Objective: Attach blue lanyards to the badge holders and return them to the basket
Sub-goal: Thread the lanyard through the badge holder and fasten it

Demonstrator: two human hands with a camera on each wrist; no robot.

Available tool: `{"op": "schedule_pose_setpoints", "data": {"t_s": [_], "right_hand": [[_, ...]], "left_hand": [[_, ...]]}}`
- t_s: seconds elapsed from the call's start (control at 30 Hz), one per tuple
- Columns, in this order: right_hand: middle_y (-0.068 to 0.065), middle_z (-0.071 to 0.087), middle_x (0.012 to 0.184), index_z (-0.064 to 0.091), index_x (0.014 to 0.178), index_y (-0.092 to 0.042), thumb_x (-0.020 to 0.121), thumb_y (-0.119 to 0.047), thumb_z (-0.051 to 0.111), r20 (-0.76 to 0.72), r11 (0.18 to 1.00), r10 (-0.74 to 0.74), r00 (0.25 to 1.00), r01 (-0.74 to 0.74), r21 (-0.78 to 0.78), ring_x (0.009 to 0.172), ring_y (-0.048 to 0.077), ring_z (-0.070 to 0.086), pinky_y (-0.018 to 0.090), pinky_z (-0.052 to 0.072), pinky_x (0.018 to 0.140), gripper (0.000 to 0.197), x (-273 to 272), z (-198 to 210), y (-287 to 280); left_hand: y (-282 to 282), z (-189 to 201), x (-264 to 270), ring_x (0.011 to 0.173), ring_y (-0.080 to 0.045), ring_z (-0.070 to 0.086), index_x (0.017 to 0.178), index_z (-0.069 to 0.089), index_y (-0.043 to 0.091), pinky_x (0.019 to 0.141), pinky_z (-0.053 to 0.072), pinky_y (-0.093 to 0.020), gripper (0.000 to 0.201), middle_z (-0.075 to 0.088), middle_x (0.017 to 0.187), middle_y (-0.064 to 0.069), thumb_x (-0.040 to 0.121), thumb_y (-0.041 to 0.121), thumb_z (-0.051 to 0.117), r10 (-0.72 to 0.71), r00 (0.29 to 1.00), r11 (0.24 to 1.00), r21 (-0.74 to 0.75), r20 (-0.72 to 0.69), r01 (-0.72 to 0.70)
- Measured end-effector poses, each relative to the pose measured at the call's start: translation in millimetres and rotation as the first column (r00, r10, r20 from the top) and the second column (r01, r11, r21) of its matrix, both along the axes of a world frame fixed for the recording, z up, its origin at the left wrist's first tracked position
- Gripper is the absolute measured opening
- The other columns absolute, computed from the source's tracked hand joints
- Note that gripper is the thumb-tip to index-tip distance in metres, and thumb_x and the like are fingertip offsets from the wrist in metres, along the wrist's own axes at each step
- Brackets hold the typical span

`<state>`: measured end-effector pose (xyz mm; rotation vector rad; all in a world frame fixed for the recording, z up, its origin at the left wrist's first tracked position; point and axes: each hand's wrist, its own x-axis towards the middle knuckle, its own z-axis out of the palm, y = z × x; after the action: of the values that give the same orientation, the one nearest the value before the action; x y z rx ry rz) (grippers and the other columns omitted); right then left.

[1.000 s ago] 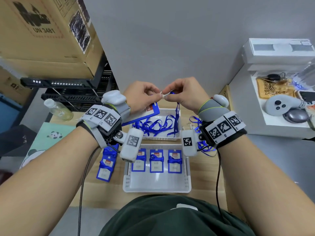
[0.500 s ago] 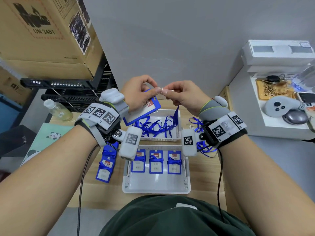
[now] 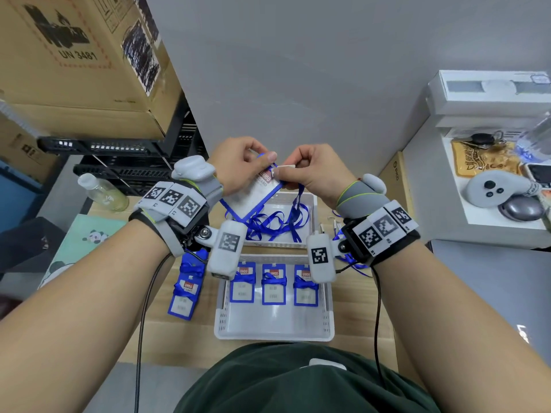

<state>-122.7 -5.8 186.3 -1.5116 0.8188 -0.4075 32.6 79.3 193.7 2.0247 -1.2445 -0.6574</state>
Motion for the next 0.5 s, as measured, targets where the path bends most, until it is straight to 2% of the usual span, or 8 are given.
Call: {"op": "schedule_pose_setpoints", "data": {"t_s": [0.1,0.2,0.3,0.37,0.5], "right_hand": [[0.016,0.07,0.066,0.059,0.072,-0.005,0.077,-0.006,0.08,0.002,0.999,-0.05,0.999,0.05,0.012,0.054,0.017,0.066,0.024,0.052,0.054,0.021,-1,-1,-3],[0.014,0.069,0.064,0.057,0.071,-0.006,0.077,-0.004,0.079,0.002,0.996,-0.08,0.997,0.08,0.026,0.053,0.018,0.066,0.025,0.053,0.053,0.023,0,-1,-3],[0.022,0.068,0.071,0.053,0.069,-0.007,0.077,0.0,0.077,0.027,0.991,-0.126,0.992,0.124,0.043,0.058,0.025,0.066,0.034,0.058,0.062,0.026,0,-3,-5],[0.028,0.067,0.077,0.05,0.069,-0.008,0.075,0.002,0.078,0.036,0.988,-0.148,0.988,0.146,0.04,0.06,0.027,0.066,0.031,0.055,0.058,0.031,-2,-2,-8],[0.015,0.065,0.06,0.05,0.07,-0.008,0.075,0.001,0.079,-0.005,0.99,-0.141,0.99,0.141,0.01,0.055,0.022,0.066,0.026,0.051,0.051,0.031,-5,-3,-12]], "left_hand": [[3,-10,4,0.069,-0.017,0.062,0.085,0.069,0.014,0.065,0.049,-0.031,0.037,0.073,0.082,-0.006,0.092,0.048,0.057,-0.026,0.999,0.99,0.137,0.047,0.02],[3,-12,5,0.065,-0.017,0.054,0.082,0.065,0.011,0.061,0.042,-0.031,0.037,0.07,0.08,-0.011,0.095,0.043,0.053,-0.044,0.996,0.992,0.118,0.078,0.035],[2,-6,4,0.065,-0.016,0.051,0.084,0.063,0.015,0.06,0.038,-0.028,0.028,0.064,0.075,-0.005,0.098,0.036,0.051,-0.072,0.991,0.995,0.073,0.112,0.064],[3,-3,4,0.065,-0.014,0.051,0.084,0.063,0.019,0.06,0.038,-0.028,0.024,0.063,0.074,0.0,0.098,0.035,0.05,-0.12,0.98,0.991,0.078,0.158,0.108],[3,-1,3,0.068,-0.015,0.055,0.084,0.063,0.025,0.066,0.044,-0.032,0.021,0.066,0.077,0.002,0.098,0.035,0.051,-0.175,0.972,0.984,0.056,0.155,0.168]]}}
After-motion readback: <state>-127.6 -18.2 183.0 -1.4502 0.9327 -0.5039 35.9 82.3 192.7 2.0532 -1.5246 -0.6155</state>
